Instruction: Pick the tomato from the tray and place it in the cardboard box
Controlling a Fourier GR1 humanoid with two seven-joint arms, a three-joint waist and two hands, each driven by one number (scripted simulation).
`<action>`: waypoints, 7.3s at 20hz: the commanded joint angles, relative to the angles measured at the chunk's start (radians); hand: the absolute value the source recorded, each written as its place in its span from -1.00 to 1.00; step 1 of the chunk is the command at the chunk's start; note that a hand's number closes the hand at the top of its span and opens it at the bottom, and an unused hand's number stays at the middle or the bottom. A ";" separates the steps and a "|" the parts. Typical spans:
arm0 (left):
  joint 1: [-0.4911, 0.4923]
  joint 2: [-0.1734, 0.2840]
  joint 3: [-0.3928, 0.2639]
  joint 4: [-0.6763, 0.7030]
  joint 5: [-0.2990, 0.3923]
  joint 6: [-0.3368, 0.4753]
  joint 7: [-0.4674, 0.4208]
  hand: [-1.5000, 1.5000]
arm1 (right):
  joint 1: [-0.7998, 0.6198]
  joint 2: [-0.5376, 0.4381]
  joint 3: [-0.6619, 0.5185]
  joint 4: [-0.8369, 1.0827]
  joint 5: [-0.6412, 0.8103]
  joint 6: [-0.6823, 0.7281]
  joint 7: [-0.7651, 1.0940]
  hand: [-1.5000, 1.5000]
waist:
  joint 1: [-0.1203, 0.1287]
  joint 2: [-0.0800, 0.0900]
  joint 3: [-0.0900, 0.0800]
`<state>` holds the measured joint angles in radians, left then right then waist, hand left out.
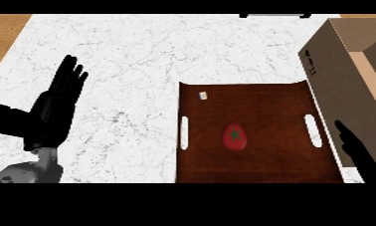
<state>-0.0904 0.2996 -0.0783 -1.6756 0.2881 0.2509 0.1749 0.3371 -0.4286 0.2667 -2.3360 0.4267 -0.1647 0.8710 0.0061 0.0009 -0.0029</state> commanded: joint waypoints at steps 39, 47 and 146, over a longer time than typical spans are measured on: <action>0.022 -0.134 0.075 -0.073 -0.132 -0.082 0.081 0.00 | -0.348 0.428 0.107 0.510 0.375 0.057 0.162 -1.00 | -0.003 -0.001 0.003; 0.020 -0.160 0.109 -0.003 -0.154 -0.115 0.010 0.00 | -0.343 0.428 0.158 0.538 0.355 -0.005 0.148 -1.00 | -0.004 -0.001 0.003; -0.024 -0.205 0.167 0.039 -0.184 -0.178 0.027 0.00 | -0.885 -0.107 -0.403 1.059 0.676 0.267 -0.377 1.00 | 0.001 0.004 0.003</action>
<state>-0.1096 0.0963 0.0845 -1.6756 0.1038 0.0817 0.2325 -0.5463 -0.4722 -0.1351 -1.3832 1.1018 0.0296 0.5482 0.0065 0.0027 0.0003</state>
